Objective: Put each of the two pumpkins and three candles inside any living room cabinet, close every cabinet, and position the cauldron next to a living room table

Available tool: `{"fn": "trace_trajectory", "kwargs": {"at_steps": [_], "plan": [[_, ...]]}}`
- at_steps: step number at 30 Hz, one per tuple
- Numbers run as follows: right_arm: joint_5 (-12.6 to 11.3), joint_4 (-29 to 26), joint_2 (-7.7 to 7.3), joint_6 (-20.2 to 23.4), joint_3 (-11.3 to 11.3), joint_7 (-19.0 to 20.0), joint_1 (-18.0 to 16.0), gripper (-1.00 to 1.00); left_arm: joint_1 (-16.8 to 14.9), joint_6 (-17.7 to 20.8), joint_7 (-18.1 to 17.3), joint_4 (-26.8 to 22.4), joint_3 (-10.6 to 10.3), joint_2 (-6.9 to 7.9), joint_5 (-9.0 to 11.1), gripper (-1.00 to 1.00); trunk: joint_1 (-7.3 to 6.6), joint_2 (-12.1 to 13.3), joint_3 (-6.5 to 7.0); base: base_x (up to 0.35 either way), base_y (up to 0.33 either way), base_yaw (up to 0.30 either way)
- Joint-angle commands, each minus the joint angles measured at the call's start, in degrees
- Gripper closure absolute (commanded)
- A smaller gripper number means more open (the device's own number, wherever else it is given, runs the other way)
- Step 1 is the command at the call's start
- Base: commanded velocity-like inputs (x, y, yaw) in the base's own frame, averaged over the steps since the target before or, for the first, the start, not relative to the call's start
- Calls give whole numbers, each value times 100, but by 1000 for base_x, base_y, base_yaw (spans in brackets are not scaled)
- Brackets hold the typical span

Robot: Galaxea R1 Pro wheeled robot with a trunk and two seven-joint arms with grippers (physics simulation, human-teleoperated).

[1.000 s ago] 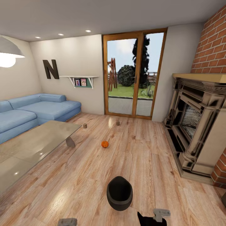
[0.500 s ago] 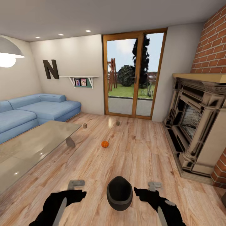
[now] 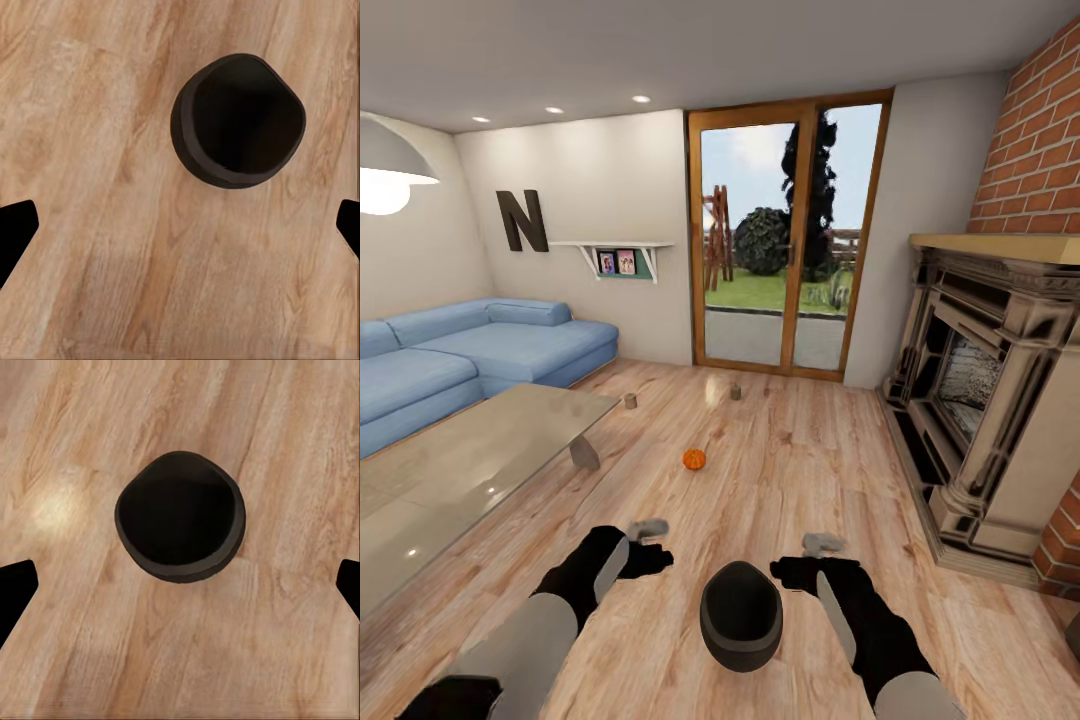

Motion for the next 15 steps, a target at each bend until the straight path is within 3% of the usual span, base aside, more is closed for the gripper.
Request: {"fn": "trace_trajectory", "kwargs": {"at_steps": [1, 3, 6, 11, 15], "plan": [[-34, 230, 7, -49, -6, -19, -140, -100, -162, -97, 7, 247, 0, -9, 36, -100, 0, -4, -8, 0, 0, 0], [-36, 908, 33, -229, -6, -53, -550, -100, -500, -325, 18, 706, 0, -29, 62, -100, 0, -4, -8, 0, 0, 0], [-42, 1748, 56, -352, -12, -151, -1039, -100, -761, -475, 56, 992, 13, -50, 86, -100, 0, -4, -8, 0, 0, 0], [-59, 2358, 78, -390, -25, -449, -1443, -100, -916, -586, 298, 1152, 31, -79, 149, -100, 0, -4, -8, 0, 0, 0], [-63, 2466, 84, -387, -29, -636, -1517, -100, -950, -540, 399, 1168, 34, -91, 142, -100, 0, -4, -8, 0, 0, 0]]}}
